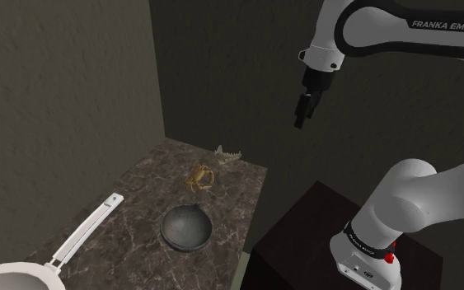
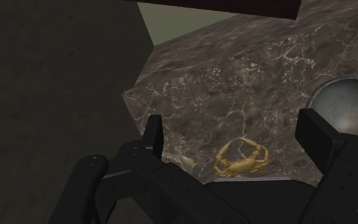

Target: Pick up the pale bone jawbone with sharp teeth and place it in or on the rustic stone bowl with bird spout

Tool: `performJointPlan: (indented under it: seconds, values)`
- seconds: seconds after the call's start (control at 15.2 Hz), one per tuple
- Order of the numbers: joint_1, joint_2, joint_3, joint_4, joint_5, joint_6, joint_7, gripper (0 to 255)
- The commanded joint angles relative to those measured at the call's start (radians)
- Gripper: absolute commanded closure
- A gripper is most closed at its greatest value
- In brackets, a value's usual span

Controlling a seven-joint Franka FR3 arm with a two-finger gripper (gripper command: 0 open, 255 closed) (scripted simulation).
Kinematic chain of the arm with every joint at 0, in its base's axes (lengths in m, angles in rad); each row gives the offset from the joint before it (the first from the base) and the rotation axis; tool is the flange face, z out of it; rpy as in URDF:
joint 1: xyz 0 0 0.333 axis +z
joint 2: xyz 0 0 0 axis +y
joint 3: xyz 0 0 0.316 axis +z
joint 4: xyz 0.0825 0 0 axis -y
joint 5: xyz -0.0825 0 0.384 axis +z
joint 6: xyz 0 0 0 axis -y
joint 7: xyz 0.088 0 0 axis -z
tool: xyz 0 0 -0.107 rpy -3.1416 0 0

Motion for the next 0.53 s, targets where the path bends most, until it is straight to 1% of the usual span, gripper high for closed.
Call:
performJointPlan:
  seconds: [0.0,0.46]
  values:
    - [0.0,0.0,0.0,0.0,0.0,0.0,0.0,0]
    - [0.008,0.195,-0.028,-0.041,-0.074,0.23,-0.154,0]
